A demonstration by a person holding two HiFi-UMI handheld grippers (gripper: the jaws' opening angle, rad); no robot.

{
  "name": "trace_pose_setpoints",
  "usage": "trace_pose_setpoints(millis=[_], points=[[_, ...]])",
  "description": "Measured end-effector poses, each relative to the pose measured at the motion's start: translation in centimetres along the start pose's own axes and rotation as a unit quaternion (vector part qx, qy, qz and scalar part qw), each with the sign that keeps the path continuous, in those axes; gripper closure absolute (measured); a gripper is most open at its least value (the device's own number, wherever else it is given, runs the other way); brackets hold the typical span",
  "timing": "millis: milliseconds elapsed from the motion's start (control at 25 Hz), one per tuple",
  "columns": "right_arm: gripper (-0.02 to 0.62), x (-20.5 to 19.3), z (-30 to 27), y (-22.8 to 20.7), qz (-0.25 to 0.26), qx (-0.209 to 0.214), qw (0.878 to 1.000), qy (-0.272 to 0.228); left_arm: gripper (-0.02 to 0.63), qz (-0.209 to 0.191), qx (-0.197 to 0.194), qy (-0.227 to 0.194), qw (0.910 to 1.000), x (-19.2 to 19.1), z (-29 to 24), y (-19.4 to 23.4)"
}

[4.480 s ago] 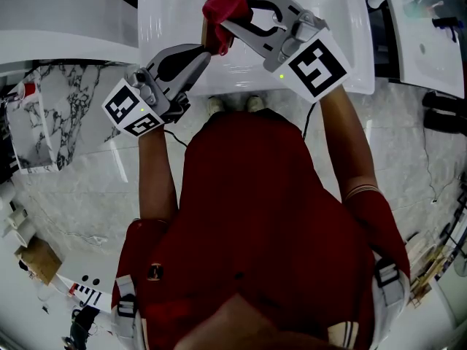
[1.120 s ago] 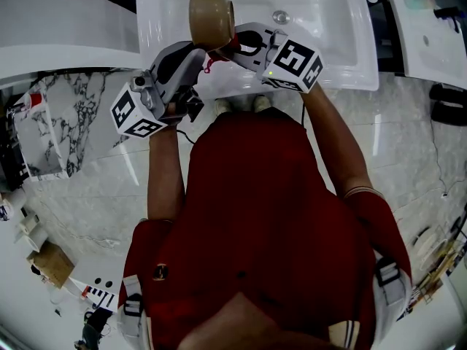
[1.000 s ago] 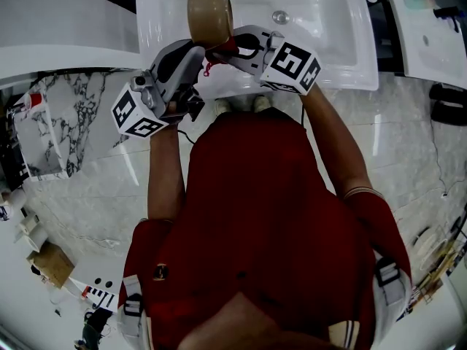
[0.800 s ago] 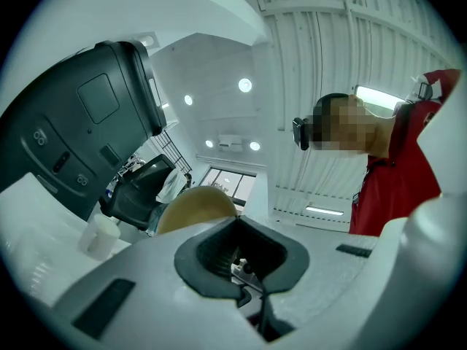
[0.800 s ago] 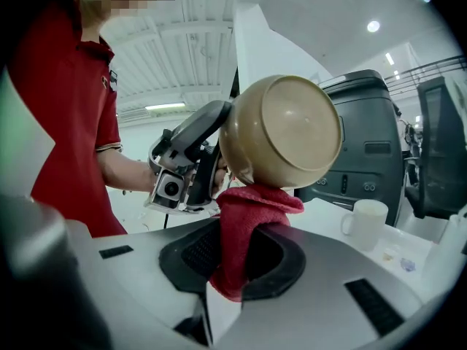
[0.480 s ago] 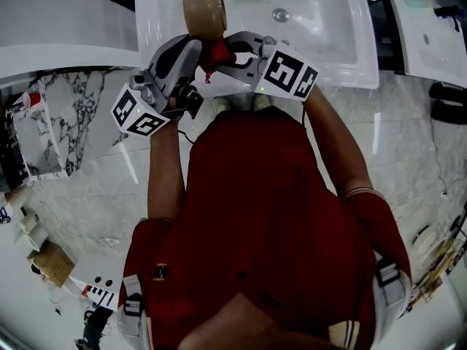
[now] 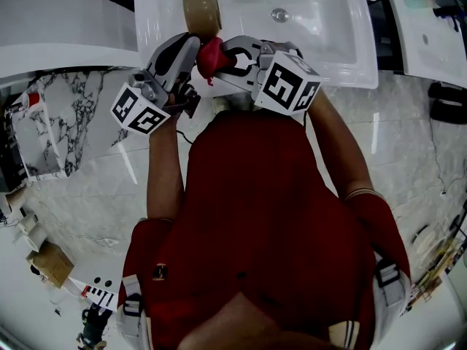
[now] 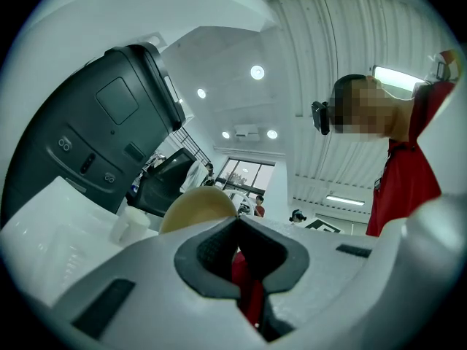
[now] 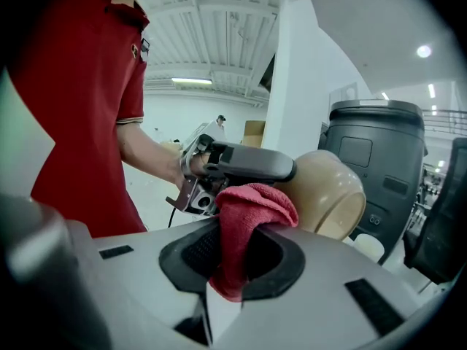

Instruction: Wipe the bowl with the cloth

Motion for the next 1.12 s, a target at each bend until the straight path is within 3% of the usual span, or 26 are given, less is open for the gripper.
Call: trace_pose_setpoints(millis=[760,1120], points=[[0.545,2.0,1.8,-0.3,0.097,-0.062,0.992,0.058,0.594,-0.027,0.032,0.084,0.9956,-0.4,1.0,0.7],[0.545,2.5,3.0,-1.4,0.105,-0.100,0.987,0.070,0.594,-0.055,0.028,0.135,0.9889,-0.5,0.8,0.3]])
Point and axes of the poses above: the fingertips, and each gripper's own axes: z backward along the fingers, y to its left, x out of its top, the point moved 10 cm from there along z, backward along the fingers, and after that the axes turned 12 degrees about z, right-handed, at the moved point
